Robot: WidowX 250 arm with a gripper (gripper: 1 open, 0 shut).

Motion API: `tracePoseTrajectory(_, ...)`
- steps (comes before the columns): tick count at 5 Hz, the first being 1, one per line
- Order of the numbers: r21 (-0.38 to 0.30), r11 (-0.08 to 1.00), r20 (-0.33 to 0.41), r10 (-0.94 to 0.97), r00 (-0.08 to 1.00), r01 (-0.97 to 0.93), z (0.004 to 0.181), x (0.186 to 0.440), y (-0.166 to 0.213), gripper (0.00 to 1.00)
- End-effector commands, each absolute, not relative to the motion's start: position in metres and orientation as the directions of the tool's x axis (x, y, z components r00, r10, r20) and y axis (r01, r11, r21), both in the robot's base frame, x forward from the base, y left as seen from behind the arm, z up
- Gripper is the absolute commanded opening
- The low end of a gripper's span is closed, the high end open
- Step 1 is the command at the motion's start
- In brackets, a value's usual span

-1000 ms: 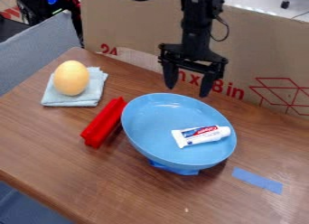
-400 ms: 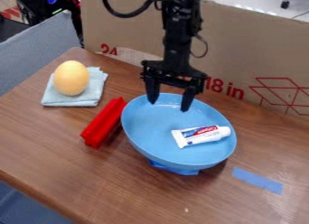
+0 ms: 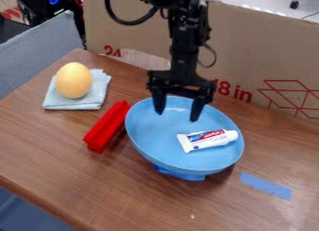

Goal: Move the cloth to the right side of the table

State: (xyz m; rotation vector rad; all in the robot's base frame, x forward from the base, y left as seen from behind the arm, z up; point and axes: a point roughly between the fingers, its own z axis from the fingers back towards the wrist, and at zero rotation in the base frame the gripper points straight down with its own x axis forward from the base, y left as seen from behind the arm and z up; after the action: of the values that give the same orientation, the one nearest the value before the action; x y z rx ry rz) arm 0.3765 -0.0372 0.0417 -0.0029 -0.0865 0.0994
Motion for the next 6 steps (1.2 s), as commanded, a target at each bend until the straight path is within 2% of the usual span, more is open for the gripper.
tracePoseTrajectory(1, -0.053, 0.995, 0.207, 0.097, 0.974, -0.087, 0.064, 0.386, -0.035, 1.00)
tracePoseTrajectory(2, -0.067, 0.992, 0.230, 0.118, 0.966, -0.106, 0.087, 0.395, -0.034, 1.00)
tracePoseTrajectory(3, -0.089, 0.991, 0.271, 0.121, 0.955, -0.100, 0.101, 0.405, -0.023, 1.00)
tracePoseTrajectory(4, -0.087, 0.972, 0.233, 0.231, 0.945, -0.217, 0.102, 0.394, -0.007, 1.00)
tracePoseTrajectory(5, -0.080, 0.972, 0.210, 0.234, 0.949, -0.222, 0.080, 0.397, -0.001, 1.00)
tracePoseTrajectory(6, -0.068, 0.972, 0.175, 0.234, 0.956, -0.225, 0.071, 0.400, 0.002, 1.00)
